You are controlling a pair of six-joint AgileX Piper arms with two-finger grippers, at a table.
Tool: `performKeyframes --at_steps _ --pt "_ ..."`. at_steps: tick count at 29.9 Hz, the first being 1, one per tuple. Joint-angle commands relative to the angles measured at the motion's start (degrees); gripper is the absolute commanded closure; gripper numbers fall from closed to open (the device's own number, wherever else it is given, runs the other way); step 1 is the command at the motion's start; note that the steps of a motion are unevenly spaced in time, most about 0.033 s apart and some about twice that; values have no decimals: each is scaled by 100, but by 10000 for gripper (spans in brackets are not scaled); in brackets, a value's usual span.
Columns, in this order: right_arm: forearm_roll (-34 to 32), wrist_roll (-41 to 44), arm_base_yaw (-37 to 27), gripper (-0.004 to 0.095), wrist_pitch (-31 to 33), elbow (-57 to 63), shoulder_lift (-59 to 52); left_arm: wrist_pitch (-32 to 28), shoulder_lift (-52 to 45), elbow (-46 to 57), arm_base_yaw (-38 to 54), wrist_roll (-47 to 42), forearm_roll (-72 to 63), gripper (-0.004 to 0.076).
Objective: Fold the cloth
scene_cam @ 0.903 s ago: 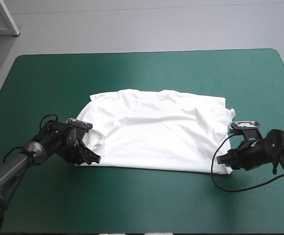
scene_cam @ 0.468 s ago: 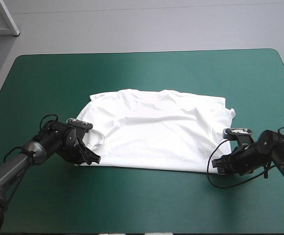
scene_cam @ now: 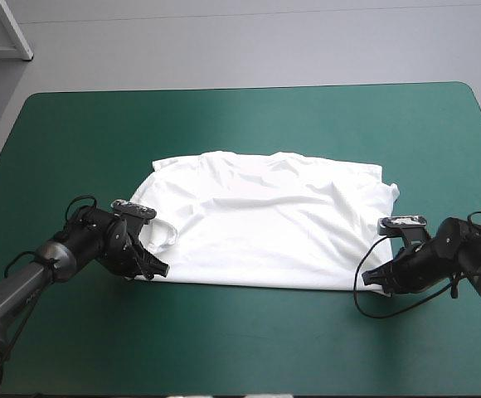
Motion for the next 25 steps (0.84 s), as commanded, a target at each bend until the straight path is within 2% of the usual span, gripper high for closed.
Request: performKeyframes --at_steps 1,13,17,21,25 --pt "149 -34 -17 907 -60 -35 -465 -118 -306 -5 31 7 419 703" --pt "160 286 -14 907 578 -35 -2319 536 -1909 -28 31 7 292 703" --pt "171 411 -14 907 699 -191 -2702 641 -2323 -151 31 399 -298 703" --pt "171 424 -14 908 625 -687 -2830 385 -2399 -430 31 482 -378 703" --pt "130 424 -14 908 245 -1237 -2740 -325 -2286 -806 31 482 -312 703"
